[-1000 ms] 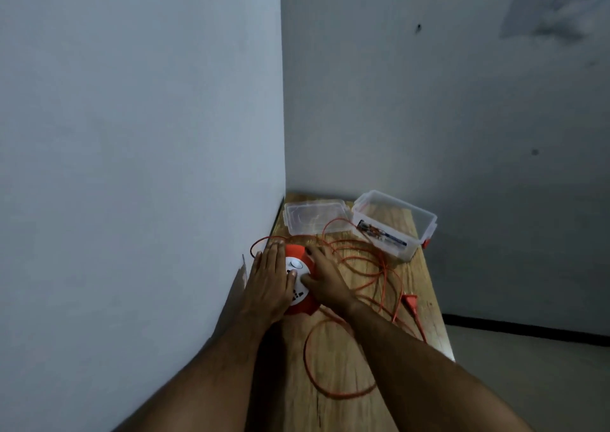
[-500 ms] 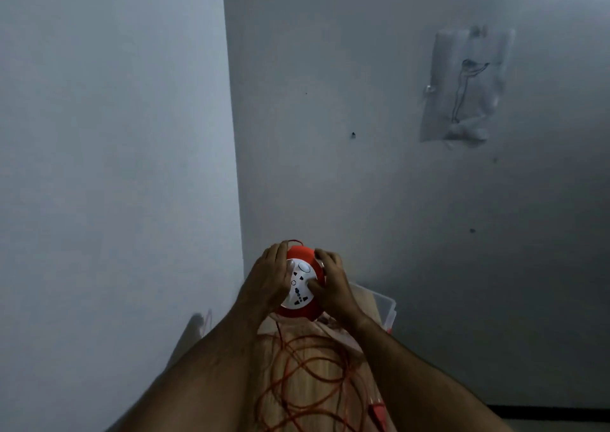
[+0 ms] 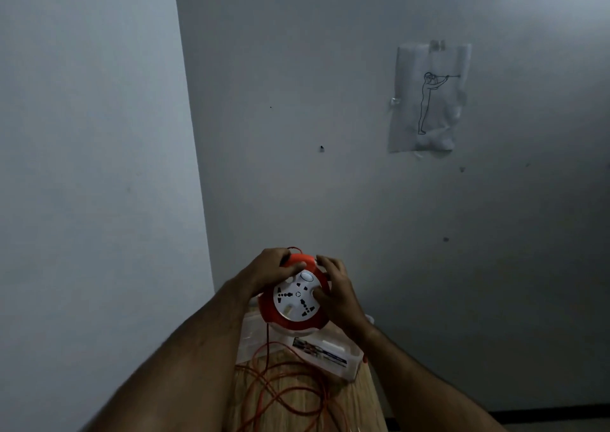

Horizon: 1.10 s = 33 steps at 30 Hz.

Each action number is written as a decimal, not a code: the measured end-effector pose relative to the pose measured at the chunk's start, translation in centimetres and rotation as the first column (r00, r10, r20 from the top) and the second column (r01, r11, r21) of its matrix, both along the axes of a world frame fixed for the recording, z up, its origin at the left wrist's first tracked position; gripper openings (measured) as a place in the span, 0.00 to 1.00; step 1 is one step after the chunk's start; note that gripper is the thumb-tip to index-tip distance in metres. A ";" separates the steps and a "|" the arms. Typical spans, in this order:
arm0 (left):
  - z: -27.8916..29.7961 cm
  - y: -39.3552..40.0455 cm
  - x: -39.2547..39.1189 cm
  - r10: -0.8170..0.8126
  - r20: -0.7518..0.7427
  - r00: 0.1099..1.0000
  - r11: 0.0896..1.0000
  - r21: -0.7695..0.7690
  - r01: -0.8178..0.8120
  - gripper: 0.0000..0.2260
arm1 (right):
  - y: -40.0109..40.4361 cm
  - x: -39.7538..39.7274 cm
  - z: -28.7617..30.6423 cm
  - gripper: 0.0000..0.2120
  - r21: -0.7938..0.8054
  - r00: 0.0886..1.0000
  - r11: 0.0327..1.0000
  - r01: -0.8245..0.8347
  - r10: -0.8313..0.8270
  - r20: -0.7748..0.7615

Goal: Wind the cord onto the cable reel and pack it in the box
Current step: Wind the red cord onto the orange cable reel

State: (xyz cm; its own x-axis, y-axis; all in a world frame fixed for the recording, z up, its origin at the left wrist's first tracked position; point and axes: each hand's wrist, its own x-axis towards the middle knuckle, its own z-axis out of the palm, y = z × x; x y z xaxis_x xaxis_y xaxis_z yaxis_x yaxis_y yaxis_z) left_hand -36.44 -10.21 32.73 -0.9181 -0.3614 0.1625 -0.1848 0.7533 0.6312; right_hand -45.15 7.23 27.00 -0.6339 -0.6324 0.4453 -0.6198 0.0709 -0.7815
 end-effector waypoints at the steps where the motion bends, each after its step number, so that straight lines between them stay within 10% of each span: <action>1: -0.1 -0.2 -0.2 -0.007 0.000 1.000 1.000 0.012 0.007 0.16 | 0.0 -0.1 -0.1 0.29 0.004 1.000 1.000 -0.003 0.003 0.000; 10: -1.8 -1.3 -0.6 0.045 0.077 0.996 0.997 0.054 -0.050 0.17 | -0.8 0.2 -2.3 0.30 0.081 0.998 0.997 -0.017 0.022 -0.056; 14: -2.9 -2.3 0.0 0.075 0.055 0.996 0.992 0.093 -0.080 0.22 | -1.3 3.0 -2.8 0.26 0.011 0.895 0.981 0.195 -0.173 -0.411; 18: -3.3 -2.6 0.7 0.060 -0.012 0.998 0.990 0.125 -0.058 0.18 | -2.6 6.7 -2.6 0.29 0.203 0.763 0.956 0.210 -0.030 -0.646; 33: -4.8 -4.1 2.8 0.066 -0.027 0.997 0.990 0.128 -0.062 0.18 | -4.8 8.6 -4.3 0.47 0.351 0.734 0.876 0.330 -0.004 -0.679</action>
State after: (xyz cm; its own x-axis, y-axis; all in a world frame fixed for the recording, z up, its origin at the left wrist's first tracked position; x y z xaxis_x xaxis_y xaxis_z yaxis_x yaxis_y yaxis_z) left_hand -33.64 -14.33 27.96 -0.8875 -0.4391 0.1401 -0.2088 0.6540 0.7271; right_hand -36.52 2.38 22.72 -0.4095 -0.7662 0.4952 -0.8954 0.4415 -0.0575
